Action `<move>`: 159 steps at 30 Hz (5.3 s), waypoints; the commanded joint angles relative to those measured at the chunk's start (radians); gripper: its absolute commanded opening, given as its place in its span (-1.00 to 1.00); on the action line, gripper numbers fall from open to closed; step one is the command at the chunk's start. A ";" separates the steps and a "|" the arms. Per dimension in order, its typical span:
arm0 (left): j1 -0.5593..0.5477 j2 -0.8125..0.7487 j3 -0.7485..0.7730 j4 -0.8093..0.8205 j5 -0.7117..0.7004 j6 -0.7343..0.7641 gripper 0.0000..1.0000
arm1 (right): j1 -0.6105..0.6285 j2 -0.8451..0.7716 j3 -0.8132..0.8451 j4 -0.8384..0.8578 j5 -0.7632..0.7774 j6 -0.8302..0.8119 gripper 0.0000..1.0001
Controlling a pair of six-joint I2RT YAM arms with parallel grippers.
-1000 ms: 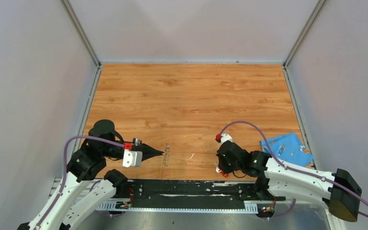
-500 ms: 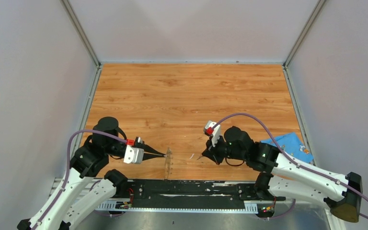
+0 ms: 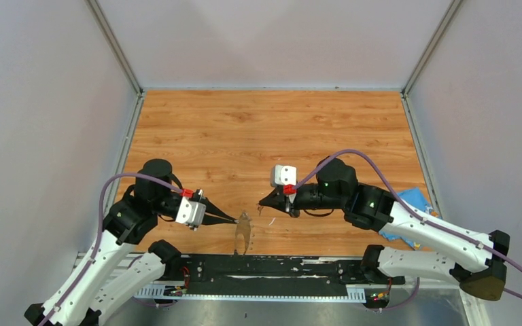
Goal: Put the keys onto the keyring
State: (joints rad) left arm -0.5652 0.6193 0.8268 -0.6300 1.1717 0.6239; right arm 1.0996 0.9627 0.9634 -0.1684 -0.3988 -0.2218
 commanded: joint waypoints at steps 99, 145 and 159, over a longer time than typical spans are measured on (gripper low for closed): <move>-0.003 -0.204 0.100 -0.320 -0.161 0.194 -1.00 | -0.067 0.945 0.040 0.512 0.035 0.387 -0.55; -0.004 0.041 0.152 -0.321 0.041 0.273 -1.00 | 0.090 -0.073 -0.090 0.021 0.047 -0.495 -0.99; -0.004 0.054 0.186 -0.320 0.065 0.340 -1.00 | 0.266 0.056 0.110 -0.098 0.145 -0.648 -0.99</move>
State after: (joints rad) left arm -0.5652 0.6823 0.9817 -0.9535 1.1927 0.9112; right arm 1.3346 0.9871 1.0172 -0.2146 -0.2932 -0.8185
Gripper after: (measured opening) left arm 0.006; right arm 0.004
